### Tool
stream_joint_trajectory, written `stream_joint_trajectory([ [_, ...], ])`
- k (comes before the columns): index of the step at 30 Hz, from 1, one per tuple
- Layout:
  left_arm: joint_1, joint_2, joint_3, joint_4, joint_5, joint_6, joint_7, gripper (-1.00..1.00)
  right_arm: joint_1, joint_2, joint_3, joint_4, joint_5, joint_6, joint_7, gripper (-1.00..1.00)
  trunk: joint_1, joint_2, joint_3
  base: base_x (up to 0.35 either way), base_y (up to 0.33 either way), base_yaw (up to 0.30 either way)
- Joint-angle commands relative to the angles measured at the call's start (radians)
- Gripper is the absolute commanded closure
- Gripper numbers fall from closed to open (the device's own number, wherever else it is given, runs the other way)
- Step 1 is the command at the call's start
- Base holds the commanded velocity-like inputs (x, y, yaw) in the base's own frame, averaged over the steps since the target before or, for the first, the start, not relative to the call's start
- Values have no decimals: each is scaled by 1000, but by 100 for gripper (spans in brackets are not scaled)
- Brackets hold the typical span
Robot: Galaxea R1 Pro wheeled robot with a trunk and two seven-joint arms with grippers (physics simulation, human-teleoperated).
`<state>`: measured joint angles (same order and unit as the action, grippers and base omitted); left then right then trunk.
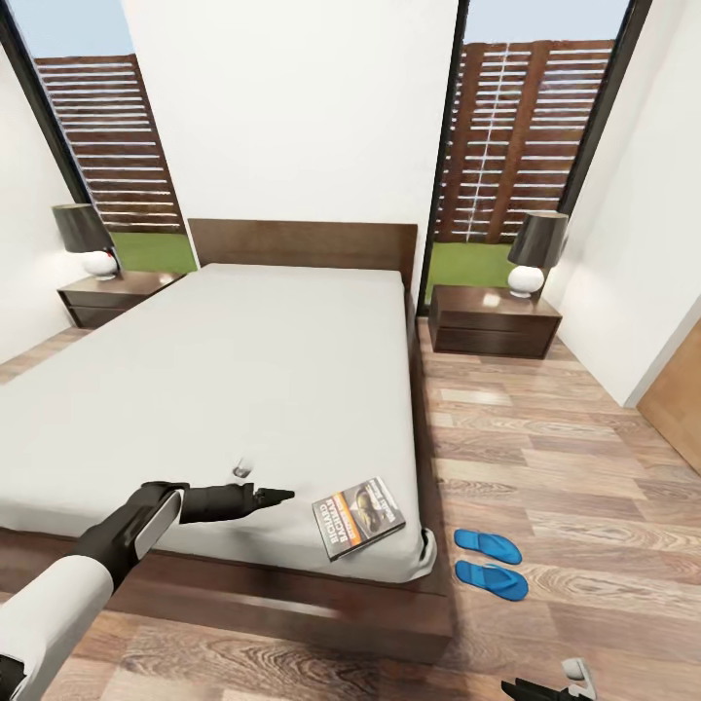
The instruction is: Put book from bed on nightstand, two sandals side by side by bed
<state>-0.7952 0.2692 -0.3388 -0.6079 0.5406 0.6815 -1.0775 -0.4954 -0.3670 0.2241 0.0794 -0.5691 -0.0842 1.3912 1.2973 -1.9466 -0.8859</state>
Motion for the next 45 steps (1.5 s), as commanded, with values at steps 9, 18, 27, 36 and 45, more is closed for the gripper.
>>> stream_joint_trajectory([
  [9, -1, -9, -5, 0, 9, 7, 0, -100, -2, -66, -7, 2, -31, 288, 10, -100, 0, 0, -1, 0, 0, 0],
  [18, -1, -24, -6, 16, 8, 7, 2, -100, -3, -104, -13, -7, -130, 411, 10, -100, 0, 0, -1, 0, 0, 0],
  [27, -1, -35, -6, 27, 7, 6, 2, -100, -3, -112, -14, -44, -141, 523, 11, -100, 0, 0, -1, 0, 0, 0],
  [36, -1, -36, -5, 28, 7, 6, 2, -100, -3, -110, -13, -92, -140, 553, 10, -100, 0, 0, -1, 0, 0, 0],
  [45, -1, -36, -6, 28, 7, 6, 2, -100, -3, -110, -9, -93, -139, 545, 11, -100, 0, 0, -1, 0, 48, 0],
])
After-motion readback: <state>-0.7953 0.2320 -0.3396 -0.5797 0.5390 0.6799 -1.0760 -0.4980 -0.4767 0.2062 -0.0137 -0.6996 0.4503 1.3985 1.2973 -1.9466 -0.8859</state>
